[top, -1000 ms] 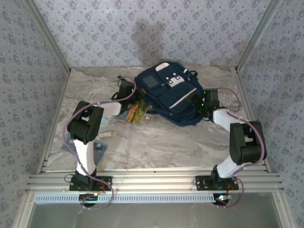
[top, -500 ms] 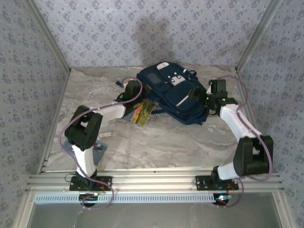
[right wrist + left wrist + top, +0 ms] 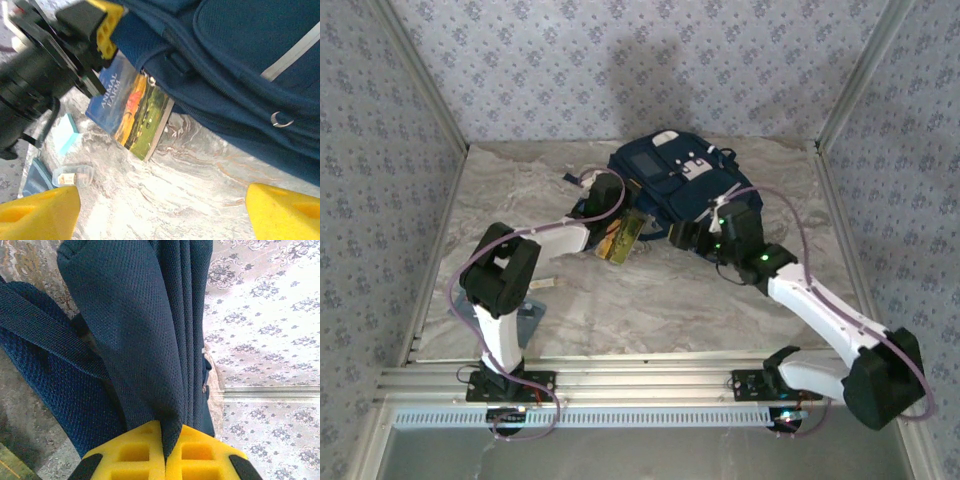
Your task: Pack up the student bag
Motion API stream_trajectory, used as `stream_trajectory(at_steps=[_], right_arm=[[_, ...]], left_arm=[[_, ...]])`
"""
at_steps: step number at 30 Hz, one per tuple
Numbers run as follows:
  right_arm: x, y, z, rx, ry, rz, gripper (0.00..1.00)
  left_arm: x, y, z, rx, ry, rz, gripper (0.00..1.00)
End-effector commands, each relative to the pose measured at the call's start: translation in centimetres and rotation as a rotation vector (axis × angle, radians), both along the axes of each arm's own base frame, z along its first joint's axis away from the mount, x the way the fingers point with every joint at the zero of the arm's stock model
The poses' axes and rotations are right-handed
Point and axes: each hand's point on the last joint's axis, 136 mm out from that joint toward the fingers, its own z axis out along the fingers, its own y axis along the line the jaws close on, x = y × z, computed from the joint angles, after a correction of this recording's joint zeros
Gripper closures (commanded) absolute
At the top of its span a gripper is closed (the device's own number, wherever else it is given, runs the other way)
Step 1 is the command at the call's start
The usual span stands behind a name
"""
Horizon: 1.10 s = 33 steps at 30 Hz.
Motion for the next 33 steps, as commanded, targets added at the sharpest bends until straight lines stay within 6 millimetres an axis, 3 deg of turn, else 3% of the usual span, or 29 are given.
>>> stream_trajectory(at_steps=[1,11,20,29,33], right_arm=[[1.9,3.3,1.3,0.082,-0.089,-0.016,0.15],[4.7,7.7,-3.5,0.113,-0.077,-0.033,0.33],[7.6,8.1,-7.5,0.07,-0.14,-0.117,0.34],[9.4,7.5,-9.4,-0.083,-0.25,-0.216,0.25],[9.8,6.4,-8.4,-0.106,-0.289,-0.244,0.23]], left_arm=[[0.6,-0.4,4.4,-0.087,-0.116,0.022,1.0],[0.1,-0.3,3.6,-0.098,-0.086,0.022,1.0],[-0.3,-0.3,3.3,-0.132,-0.065,0.027,1.0],[-1.3,-0.3,3.7,-0.183,-0.045,0.022,1.0],[-2.0,-0.2,4.2,-0.192,-0.046,0.021,1.0]])
